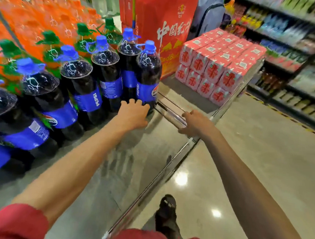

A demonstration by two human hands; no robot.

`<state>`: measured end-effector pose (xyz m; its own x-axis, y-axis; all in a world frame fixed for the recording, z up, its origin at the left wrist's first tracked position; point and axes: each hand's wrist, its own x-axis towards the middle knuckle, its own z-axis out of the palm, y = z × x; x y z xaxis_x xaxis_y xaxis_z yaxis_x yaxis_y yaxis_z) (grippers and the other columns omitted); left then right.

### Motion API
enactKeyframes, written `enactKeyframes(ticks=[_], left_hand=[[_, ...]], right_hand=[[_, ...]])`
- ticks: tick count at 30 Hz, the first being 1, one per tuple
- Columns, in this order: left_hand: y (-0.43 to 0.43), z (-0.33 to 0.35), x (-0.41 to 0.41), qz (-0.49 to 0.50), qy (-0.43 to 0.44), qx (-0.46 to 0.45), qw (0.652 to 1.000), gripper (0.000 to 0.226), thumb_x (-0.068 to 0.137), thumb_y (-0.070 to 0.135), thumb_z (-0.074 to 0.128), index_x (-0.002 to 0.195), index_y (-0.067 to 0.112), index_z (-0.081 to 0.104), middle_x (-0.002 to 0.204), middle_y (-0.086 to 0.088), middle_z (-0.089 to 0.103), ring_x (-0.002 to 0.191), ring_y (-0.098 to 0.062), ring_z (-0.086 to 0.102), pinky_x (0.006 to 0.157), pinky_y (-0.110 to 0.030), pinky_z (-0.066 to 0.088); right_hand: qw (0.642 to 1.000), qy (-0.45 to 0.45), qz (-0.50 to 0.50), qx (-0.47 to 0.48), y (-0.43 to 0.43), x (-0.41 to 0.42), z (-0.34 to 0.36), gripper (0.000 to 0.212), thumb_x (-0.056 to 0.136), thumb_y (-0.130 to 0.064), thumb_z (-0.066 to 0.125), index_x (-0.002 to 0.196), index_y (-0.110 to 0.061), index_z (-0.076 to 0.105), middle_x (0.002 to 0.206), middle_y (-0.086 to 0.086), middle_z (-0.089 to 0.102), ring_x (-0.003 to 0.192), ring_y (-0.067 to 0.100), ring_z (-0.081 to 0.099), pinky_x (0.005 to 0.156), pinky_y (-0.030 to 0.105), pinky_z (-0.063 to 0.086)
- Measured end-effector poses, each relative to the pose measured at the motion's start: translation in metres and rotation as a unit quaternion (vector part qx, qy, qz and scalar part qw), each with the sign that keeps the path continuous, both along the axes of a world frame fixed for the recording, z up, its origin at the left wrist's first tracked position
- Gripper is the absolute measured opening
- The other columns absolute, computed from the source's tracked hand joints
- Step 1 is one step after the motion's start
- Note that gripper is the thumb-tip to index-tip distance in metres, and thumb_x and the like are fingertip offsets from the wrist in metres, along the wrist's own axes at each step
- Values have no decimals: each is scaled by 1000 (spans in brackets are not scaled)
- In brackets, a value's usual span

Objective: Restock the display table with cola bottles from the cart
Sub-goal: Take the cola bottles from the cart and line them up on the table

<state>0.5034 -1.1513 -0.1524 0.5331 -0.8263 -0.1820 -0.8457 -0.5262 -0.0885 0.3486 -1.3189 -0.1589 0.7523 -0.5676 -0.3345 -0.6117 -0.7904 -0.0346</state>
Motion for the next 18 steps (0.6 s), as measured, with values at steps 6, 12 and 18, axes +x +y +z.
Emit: enactKeyframes(ticks=[6,12,18], left_hand=[[0,16,-51,-106,34,-16,994,52,96,43,57,140,17,45,138,-11,53,126,-34,51,99,-46,44],[-30,32,-134,-245,20,-15,969,52,94,46,60,136,18,50,134,-12,56,122,-34,55,95,-47,49],[-35,43,-256,-372,-8,35,928,53,98,49,56,139,18,46,136,-11,52,125,-34,52,100,-47,46]], right_hand=[[997,9,-78,-14,38,-79,22,60,91,-47,67,142,-21,48,135,13,51,124,34,52,96,41,48],[983,5,-181,-12,77,-182,36,68,95,-48,64,152,-21,38,149,13,44,134,35,45,105,46,43],[943,14,-331,-14,124,-318,41,68,96,-47,63,152,-18,36,151,12,40,137,34,42,104,44,40]])
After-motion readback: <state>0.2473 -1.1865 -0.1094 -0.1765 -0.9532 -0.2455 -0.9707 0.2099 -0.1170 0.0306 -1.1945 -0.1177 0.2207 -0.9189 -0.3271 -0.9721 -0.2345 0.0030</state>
